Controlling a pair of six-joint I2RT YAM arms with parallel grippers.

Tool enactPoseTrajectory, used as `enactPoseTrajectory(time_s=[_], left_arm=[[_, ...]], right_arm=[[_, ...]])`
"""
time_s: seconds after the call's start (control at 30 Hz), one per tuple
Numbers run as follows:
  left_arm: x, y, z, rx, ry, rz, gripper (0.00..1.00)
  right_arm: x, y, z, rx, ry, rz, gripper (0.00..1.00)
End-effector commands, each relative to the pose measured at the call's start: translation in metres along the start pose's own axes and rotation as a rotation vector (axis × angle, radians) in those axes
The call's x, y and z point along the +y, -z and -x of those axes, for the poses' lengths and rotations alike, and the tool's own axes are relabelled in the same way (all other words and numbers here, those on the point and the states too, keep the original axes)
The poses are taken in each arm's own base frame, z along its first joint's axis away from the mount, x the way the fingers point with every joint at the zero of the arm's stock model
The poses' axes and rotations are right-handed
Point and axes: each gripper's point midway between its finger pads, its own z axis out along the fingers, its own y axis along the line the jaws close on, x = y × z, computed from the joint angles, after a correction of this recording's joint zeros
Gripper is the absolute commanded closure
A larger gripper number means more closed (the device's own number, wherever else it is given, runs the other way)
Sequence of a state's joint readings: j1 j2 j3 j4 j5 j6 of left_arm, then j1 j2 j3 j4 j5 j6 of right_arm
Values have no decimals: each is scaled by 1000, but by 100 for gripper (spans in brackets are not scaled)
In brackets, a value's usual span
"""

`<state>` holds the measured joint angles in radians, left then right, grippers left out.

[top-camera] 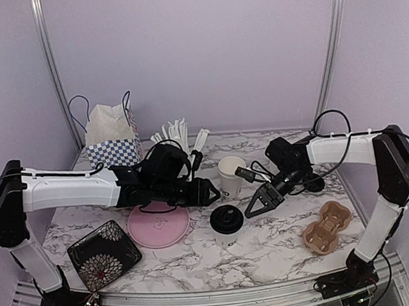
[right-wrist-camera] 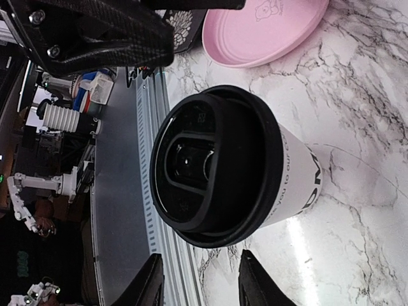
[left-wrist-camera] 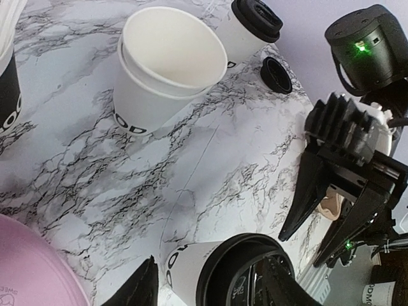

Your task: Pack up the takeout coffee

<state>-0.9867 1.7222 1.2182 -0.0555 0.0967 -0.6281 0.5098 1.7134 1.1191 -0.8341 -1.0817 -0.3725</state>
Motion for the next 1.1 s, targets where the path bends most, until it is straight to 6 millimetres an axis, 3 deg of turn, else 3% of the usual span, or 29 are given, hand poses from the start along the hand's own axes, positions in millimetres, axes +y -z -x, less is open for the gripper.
enactPoseTrajectory(time_s=[0.0, 0.13, 0.23, 0.6, 0.83, 1.07], left_arm=[[22, 20, -24, 22, 119, 66, 40], [7, 28, -52, 87, 171, -38, 26], [0, 27, -65, 120, 169, -63, 23], [-9, 10, -77, 158, 178, -124, 32], [-4, 2, -87, 200, 162, -110, 35], [19, -7, -100, 246, 131, -3, 38]], right_arm=[[-9, 11, 8, -1, 52, -111, 67], [-26, 20, 23, -30, 22, -130, 69], [-35, 18, 28, -23, 10, -130, 66], [-33, 2, 38, 4, 12, -73, 58], [-29, -8, 35, 21, 1, -26, 58], [-34, -14, 27, 44, -22, -15, 58]])
